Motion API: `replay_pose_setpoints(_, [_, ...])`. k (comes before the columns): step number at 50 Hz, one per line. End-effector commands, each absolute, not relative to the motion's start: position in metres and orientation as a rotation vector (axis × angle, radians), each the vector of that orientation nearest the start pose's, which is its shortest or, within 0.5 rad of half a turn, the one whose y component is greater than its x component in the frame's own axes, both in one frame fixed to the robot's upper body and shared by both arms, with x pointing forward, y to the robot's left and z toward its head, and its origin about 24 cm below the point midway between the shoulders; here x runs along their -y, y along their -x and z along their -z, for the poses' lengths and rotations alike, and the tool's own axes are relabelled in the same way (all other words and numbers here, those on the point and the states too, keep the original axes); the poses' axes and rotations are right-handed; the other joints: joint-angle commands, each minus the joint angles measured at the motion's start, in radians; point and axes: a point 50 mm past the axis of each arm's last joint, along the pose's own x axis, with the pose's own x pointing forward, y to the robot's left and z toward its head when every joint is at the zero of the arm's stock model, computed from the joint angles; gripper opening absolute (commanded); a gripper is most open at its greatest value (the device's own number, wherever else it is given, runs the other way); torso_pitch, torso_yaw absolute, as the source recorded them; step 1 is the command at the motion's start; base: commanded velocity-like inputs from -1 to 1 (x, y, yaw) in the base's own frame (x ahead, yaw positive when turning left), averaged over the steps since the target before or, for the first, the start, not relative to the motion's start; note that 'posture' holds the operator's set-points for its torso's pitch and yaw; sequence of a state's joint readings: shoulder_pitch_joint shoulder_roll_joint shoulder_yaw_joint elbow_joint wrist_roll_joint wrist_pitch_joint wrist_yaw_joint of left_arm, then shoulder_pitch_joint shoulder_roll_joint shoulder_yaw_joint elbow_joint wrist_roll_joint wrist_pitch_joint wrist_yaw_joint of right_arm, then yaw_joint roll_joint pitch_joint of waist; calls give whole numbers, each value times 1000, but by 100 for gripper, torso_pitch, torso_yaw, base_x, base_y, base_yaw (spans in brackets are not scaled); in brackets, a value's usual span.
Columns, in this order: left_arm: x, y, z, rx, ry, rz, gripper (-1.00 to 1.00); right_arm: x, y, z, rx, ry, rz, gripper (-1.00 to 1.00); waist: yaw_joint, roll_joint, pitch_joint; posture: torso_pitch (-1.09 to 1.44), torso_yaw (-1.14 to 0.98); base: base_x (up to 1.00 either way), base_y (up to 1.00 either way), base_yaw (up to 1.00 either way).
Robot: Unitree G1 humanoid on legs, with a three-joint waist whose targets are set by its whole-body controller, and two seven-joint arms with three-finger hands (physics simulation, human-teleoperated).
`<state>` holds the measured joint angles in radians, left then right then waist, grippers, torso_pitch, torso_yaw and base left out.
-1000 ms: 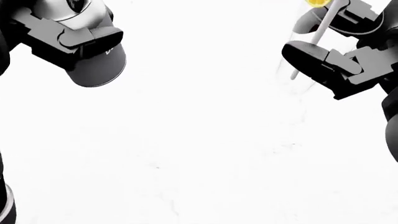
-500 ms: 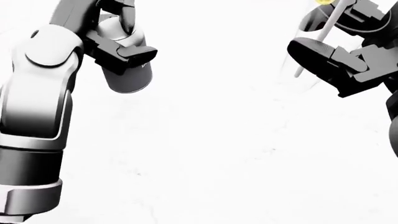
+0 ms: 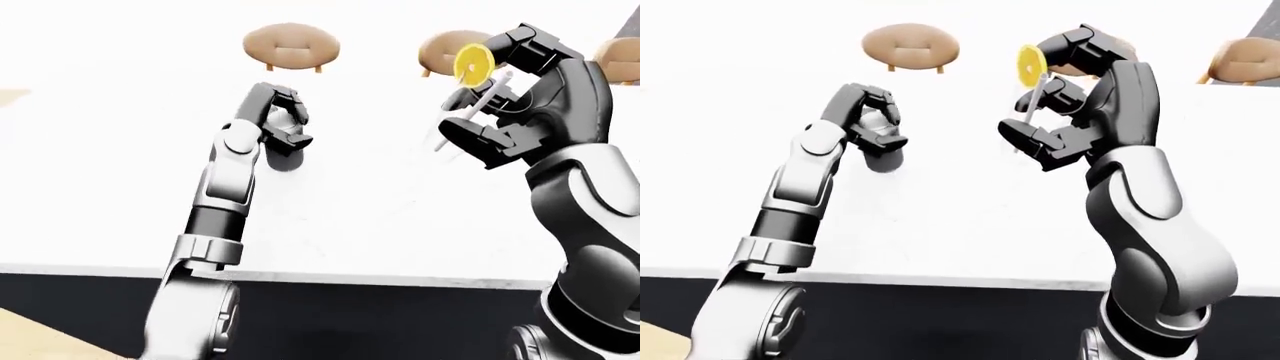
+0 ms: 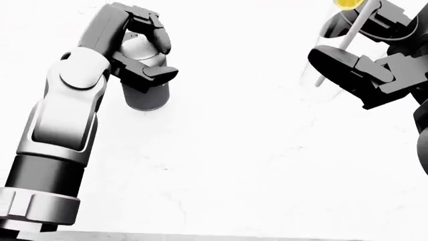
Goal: Move the drinks to the dining counter.
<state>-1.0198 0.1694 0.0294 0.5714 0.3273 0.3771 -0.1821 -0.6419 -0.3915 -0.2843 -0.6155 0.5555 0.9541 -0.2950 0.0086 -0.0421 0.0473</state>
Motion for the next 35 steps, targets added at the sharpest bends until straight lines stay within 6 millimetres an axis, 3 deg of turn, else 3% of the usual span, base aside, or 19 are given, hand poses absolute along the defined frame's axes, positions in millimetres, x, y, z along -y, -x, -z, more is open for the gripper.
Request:
replay_pose_setpoints(1, [-120,-402,-241,167,-511,122,-18,191,-262,-291,421,-52,57,-99,0,-1,-31,0,0,0,0,0])
replay_pose_setpoints(3, [-120,-402,-239,162,-513,125,4,191,-261,-292,421,-53,57,-100,1,-1,-33,0,0,0,0,0])
replay_pose_setpoints(9, [-119,-402,-238,159,-518,127,37,191,-262,-290,419,-54,58,-100,1,-1,-38,0,0,0,0,0])
replay_pose_setpoints(20, [-118,-402,-241,162,-520,126,74,192,-262,-292,421,-56,56,-100,3,-3,-43,0,0,0,0,0])
replay_pose_setpoints(22, [-118,-401,-243,165,-522,128,100,191,-262,-291,420,-55,55,-100,4,-3,-44,0,0,0,0,0])
replay_pose_setpoints(30, [-127,-396,-246,170,-501,109,100,189,-264,-294,422,-46,50,-99,3,-1,-46,0,0,0,0,0])
replay_pose_setpoints(35, [-141,-382,-253,172,-474,67,100,187,-276,-285,396,-35,55,-100,0,5,-45,0,0,0,0,0])
